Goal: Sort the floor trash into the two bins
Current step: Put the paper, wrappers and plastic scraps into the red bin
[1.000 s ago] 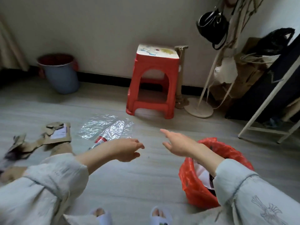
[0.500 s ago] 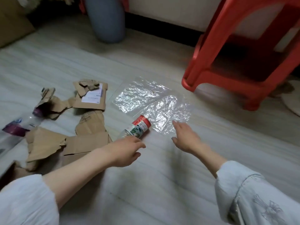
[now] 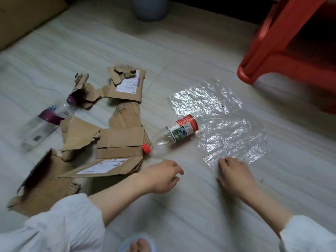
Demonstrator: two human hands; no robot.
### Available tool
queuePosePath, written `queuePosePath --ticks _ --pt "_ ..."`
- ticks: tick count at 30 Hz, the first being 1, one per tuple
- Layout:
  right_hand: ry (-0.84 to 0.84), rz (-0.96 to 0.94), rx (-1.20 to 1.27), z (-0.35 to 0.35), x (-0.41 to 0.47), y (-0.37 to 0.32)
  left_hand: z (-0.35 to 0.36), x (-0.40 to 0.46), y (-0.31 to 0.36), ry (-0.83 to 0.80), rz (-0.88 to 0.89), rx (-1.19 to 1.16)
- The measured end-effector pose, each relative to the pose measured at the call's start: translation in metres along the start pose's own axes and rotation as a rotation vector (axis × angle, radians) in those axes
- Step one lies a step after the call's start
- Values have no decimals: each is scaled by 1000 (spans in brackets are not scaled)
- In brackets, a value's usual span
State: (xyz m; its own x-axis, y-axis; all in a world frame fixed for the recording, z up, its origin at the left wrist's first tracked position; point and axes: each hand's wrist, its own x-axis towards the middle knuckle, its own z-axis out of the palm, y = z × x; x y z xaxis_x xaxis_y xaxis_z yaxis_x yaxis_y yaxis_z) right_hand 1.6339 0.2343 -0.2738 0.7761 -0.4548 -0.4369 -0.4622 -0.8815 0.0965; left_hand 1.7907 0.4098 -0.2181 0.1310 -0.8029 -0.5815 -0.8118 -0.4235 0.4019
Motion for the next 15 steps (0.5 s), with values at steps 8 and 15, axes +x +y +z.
queuePosePath --ticks 8,15 --pt "163 -86 14 22 -11 -12 23 -1 -2 -84 -40 -34" --pt "312 232 447 -38 -21 5 9 -2 16 -61 -88 -130"
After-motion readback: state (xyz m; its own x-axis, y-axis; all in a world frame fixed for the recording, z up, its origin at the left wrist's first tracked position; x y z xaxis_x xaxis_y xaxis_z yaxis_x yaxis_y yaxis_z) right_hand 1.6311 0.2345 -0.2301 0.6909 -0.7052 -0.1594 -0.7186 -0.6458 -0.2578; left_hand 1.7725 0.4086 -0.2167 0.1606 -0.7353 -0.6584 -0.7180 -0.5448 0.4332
